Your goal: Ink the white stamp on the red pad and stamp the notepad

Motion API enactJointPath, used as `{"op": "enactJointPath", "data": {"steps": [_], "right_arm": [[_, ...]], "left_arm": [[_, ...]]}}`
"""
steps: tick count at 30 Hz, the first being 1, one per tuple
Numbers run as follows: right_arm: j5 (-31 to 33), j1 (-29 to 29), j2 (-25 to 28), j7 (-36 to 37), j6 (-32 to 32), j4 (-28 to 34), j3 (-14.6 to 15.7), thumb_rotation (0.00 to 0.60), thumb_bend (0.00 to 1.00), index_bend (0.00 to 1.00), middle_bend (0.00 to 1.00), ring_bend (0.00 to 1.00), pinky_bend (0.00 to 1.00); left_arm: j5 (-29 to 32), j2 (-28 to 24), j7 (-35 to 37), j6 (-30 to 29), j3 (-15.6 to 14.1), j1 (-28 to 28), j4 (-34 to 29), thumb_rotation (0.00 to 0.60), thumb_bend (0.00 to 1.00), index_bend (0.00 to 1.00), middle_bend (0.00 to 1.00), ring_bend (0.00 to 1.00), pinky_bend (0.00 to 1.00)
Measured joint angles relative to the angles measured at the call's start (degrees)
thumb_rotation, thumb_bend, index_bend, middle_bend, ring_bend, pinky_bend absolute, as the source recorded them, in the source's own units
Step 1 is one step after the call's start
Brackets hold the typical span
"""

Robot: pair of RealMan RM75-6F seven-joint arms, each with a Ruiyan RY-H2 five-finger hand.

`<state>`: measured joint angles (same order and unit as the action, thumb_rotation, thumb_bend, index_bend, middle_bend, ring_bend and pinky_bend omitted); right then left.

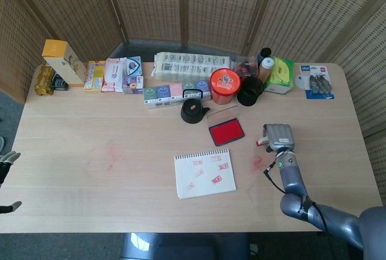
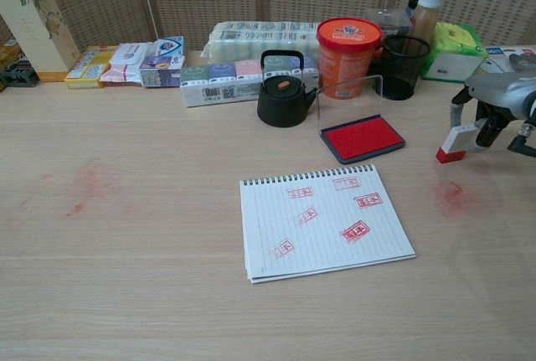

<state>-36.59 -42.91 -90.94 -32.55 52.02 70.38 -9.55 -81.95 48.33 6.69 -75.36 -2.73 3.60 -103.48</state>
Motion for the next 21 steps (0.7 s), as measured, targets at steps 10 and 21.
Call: {"op": "enactJointPath", "data": {"steps": [10,21], "right_arm": [[-6.81,0.56,4.1,-0.92,4.51,8.32,0.74,0.6,0.32,0.44,0.98,1.0,1.0],[-28.91,5.2,15.55,3.6,16.29,23.01,2.95,0.6,0.2,0.38,0.65,0.68,0.87]], "left_arm": [[-0.72,-0.35,0.98,-0.36,-0.14,-0.18,0.1,0.6,0.0,0.0,0.0,0.0,0.01],[-2.87,-1.14,2.52,-2.34,-0.55,-1.0,-0.1,0.6,0.0,0.0,0.0,0.0,0.01]]}}
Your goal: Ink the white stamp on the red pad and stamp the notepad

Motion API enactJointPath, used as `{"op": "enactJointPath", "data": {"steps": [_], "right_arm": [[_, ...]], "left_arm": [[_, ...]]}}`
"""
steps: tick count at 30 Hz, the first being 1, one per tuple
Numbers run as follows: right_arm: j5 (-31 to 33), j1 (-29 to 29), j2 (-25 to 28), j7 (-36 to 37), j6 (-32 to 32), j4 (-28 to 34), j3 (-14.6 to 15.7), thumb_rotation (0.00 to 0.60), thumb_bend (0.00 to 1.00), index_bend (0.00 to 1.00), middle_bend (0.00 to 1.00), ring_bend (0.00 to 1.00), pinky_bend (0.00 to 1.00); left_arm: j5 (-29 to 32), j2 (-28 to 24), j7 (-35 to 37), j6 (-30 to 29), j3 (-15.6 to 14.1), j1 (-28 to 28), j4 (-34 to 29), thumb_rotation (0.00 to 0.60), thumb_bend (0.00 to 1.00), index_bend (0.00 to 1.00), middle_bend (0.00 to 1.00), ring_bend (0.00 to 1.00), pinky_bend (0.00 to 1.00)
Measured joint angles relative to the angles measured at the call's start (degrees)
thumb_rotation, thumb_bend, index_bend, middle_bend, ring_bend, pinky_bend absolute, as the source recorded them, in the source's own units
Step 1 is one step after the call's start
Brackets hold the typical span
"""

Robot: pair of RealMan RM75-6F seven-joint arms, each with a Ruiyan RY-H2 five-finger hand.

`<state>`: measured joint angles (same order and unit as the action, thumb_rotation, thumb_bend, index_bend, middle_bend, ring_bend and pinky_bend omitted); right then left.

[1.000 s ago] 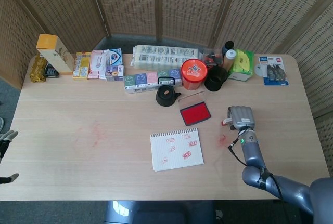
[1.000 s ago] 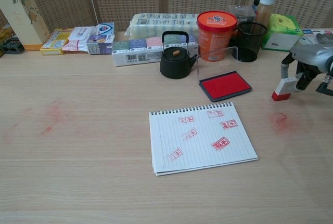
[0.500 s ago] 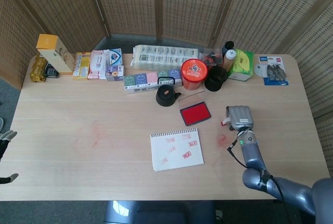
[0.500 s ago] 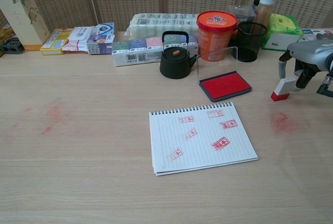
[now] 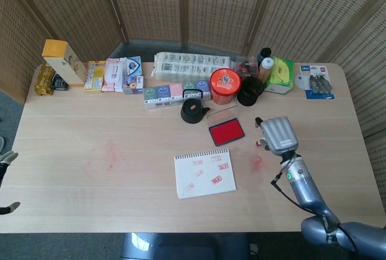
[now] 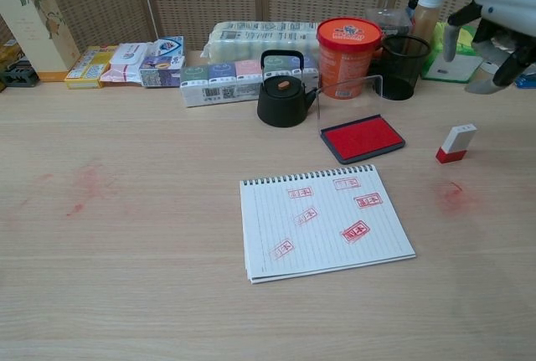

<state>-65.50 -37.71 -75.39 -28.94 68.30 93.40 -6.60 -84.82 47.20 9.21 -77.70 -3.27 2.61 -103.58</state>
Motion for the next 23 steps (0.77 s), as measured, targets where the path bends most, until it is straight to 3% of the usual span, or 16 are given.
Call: {"op": "enactJointPath", "data": {"steps": [2,4,8,11,14,23], "right_arm": [[-5.25,1.77,2.02,2.73,3.11,1.79,1.05,0.6,0.19,0.36,0.57,0.49,0.78],[-9.57,3.78,4.01,5.68,5.95,3.18,2.28,0.6,0.18,0.35,0.51,0.37,0.7],[-16.74,8.64,7.83,11.34,11.87,5.05,5.13,0.6,0.14,0.35,0.36,0.24,0.53],[-19.82,11.28,8.49,12.77,15.11,4.8,6.59,0.56,0.07,0.31,0.27,0.16,0.37],[-21.56,13.89,9.03,13.37,17.78,4.51,7.81,0.537,0.05,0.3,0.23,0.12,0.3],[-25.41,22.1,10.01,16.93,26.08,4.51,10.83,0.524,0.04,0.3,0.23,0.11,0.22]], "left_arm": [[-0.8,-0.14,0.14,-0.55,-0.19,-0.23,-0.08,0.6,0.0,0.0,0.0,0.0,0.01],[-1.5,-0.24,0.22,-1.09,-0.37,-0.45,-0.14,0.6,0.0,0.0,0.0,0.0,0.01],[-2.63,-0.41,0.38,-2.09,-0.72,-0.91,-0.23,0.6,0.0,0.0,0.0,0.0,0.01],[-3.23,-0.51,0.37,-2.63,-0.92,-1.18,-0.31,0.6,0.0,0.0,0.0,0.0,0.01],[-3.76,-0.55,0.01,-3.35,-1.07,-1.49,-0.42,0.6,0.0,0.0,0.0,0.0,0.01],[-5.0,0.59,-5.65,-7.52,-1.15,-3.37,-1.1,0.6,0.0,0.0,0.0,0.0,0.01]]}}
